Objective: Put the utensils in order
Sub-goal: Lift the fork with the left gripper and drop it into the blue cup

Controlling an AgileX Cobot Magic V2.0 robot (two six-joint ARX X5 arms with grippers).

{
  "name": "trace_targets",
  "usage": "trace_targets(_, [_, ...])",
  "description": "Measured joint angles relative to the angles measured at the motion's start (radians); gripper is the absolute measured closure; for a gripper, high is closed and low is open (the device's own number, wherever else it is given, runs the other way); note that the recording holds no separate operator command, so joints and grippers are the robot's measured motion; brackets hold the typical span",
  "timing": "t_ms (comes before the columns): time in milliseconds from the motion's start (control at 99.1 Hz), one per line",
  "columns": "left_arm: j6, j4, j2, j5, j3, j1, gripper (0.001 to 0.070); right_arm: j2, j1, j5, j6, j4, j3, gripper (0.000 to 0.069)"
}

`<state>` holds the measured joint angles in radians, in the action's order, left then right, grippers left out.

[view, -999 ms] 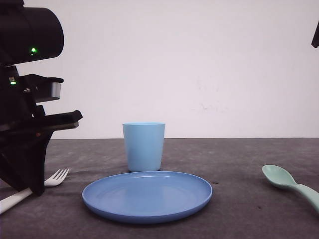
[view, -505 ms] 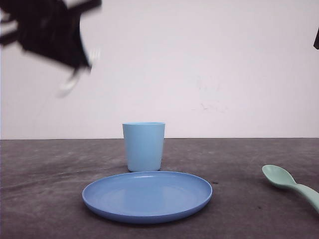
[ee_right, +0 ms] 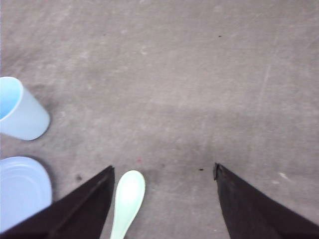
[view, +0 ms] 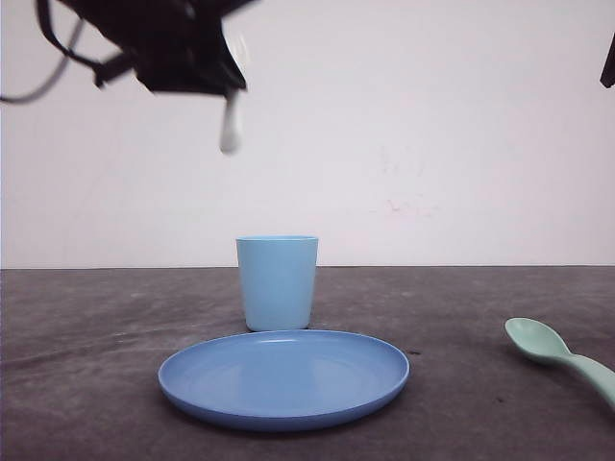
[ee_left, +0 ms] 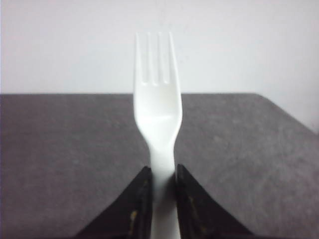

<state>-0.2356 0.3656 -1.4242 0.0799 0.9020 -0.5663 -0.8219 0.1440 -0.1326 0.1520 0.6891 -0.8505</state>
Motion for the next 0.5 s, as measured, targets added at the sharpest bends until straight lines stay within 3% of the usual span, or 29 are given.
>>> trace_targets(293, [0.011, 0.072, -0.163, -0.001, 0.0, -0.06, 0.0662, 0.0, 0.0, 0.006, 0.0, 0.0, 0.0, 0.0293])
trace_targets(505, [0.011, 0.061, -0.2, 0.0, -0.001, -0.062, 0.0662, 0.0, 0.0, 0.006, 0.0, 0.005, 0.0, 0.0293])
